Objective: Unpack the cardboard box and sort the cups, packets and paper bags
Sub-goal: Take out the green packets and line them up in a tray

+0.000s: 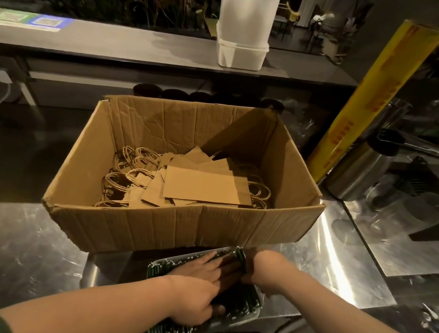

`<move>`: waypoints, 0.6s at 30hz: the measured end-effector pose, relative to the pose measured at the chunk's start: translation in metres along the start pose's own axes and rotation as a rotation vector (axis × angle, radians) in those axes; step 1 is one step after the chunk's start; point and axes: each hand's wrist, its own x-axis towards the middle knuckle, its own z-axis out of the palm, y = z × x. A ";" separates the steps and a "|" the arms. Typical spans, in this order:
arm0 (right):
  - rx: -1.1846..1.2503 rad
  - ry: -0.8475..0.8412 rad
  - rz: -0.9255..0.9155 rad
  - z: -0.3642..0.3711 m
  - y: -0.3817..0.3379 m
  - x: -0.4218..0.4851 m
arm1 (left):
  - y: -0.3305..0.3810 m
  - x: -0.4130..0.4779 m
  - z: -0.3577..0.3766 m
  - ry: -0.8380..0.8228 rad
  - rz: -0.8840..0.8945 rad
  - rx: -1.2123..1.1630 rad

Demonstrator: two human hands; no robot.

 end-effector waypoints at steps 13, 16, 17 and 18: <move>0.212 0.024 0.049 0.008 0.008 0.019 | 0.001 -0.003 -0.005 -0.114 0.002 0.079; 0.405 -0.038 0.068 0.010 0.012 0.022 | 0.002 -0.010 -0.006 -0.080 -0.007 0.001; 0.424 -0.041 0.092 0.010 0.013 0.021 | 0.002 -0.014 -0.007 -0.036 -0.025 -0.060; 0.432 -0.046 0.094 0.009 0.012 0.019 | 0.002 -0.020 -0.007 0.028 -0.064 -0.131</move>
